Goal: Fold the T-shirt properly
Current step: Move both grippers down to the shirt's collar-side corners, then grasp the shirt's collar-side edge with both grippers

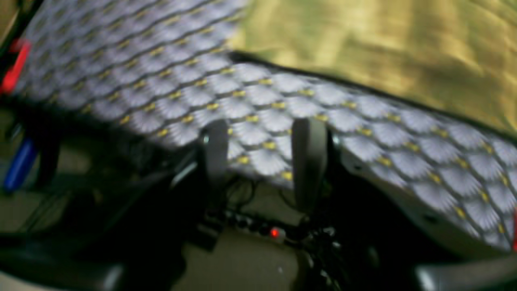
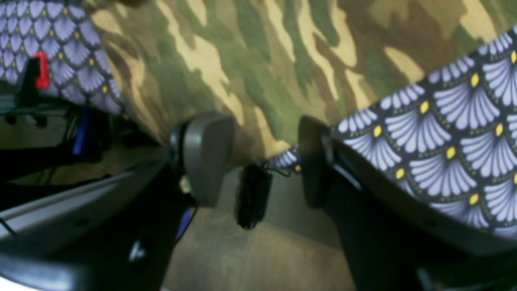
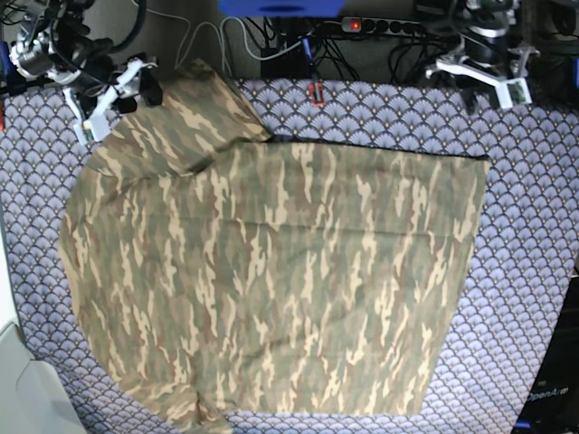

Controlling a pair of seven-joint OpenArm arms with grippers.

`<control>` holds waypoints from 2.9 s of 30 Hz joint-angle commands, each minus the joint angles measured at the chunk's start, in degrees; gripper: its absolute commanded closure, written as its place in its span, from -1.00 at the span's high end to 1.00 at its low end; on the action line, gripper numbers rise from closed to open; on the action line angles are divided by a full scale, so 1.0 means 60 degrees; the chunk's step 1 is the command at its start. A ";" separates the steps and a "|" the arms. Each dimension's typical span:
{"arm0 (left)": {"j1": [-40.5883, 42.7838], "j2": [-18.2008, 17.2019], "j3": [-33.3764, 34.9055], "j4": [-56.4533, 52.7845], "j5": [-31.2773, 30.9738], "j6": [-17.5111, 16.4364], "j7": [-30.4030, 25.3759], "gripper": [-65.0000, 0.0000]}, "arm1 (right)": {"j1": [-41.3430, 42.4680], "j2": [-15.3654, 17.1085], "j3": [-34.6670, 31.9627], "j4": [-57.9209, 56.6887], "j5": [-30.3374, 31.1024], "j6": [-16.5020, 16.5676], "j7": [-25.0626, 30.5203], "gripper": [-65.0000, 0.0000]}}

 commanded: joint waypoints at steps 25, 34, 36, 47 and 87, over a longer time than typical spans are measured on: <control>-0.1555 -0.1022 -0.1034 -0.0436 -0.0988 -0.0094 0.1564 -0.20 | 0.0505 0.0218 -0.0012 -0.2136 0.0190 0.0097 0.0463 -0.02; -0.2112 -0.1095 -0.1078 -0.1271 -0.0988 -0.0094 0.1564 -0.21 | 0.1018 0.0218 -0.0334 -0.3045 0.0204 0.0097 0.0448 -0.12; -0.2361 -0.1095 -0.1078 -0.1666 -0.0988 -0.0094 0.1564 -0.21 | 0.1106 0.0218 -0.0334 -0.3221 0.0204 0.0097 0.0448 -0.30; -0.3753 -0.1080 -0.1005 -0.2663 -0.1046 -0.0094 0.1534 -0.20 | 0.1311 0.0292 -0.0349 -0.3836 0.0146 0.0097 0.0463 -0.96; -0.4998 -0.0069 -0.0624 -0.5124 -0.1061 -0.1412 0.1227 -0.96 | 0.1487 0.0409 -0.0364 -0.3821 0.0146 0.0097 0.0448 -0.98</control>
